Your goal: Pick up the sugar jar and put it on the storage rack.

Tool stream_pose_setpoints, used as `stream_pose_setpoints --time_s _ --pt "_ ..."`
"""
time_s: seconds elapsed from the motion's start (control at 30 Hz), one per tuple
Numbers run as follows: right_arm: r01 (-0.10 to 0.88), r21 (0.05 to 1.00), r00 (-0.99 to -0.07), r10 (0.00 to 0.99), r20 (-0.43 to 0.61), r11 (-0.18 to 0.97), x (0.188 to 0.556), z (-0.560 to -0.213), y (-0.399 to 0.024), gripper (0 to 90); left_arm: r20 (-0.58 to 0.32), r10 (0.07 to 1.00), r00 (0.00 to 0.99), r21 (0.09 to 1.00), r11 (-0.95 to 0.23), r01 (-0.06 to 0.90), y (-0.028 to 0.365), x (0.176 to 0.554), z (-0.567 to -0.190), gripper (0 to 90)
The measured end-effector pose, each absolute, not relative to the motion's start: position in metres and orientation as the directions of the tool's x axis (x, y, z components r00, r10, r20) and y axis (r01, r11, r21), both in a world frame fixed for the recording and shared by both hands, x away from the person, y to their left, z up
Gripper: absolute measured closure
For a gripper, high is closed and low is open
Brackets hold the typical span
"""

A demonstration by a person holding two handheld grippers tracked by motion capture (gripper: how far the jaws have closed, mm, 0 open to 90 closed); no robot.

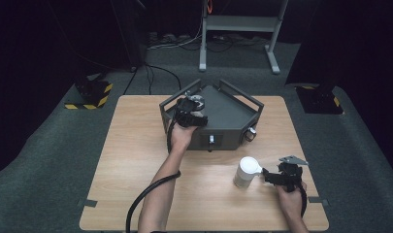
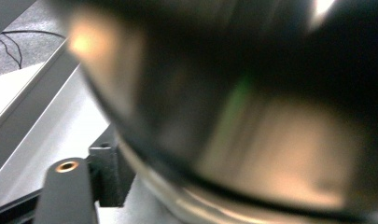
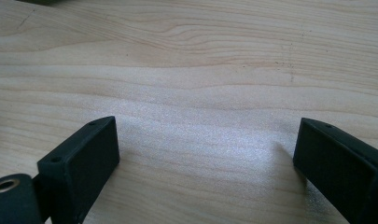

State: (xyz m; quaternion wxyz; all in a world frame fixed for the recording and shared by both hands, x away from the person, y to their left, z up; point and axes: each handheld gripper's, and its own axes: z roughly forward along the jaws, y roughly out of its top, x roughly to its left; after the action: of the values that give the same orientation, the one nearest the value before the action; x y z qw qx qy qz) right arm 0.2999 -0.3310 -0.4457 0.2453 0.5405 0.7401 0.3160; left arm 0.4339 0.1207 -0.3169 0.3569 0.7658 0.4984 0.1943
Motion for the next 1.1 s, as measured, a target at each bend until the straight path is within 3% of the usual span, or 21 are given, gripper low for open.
stream_pose_setpoints --time_s 0.37,1.1 --pt "0.645 0.733 -0.295 0.955 -0.022 0.216 0.300 -0.446 -0.331 6.6 -0.083 0.908 0.411 0.770 -0.203 0.604 0.135 0.418 -0.316 1.4" --pt "0.645 0.733 -0.295 0.955 -0.022 0.216 0.300 -0.446 -0.331 6.5 -0.028 0.874 0.486 0.816 -0.261 0.516 0.145 0.368 -0.298 0.5"
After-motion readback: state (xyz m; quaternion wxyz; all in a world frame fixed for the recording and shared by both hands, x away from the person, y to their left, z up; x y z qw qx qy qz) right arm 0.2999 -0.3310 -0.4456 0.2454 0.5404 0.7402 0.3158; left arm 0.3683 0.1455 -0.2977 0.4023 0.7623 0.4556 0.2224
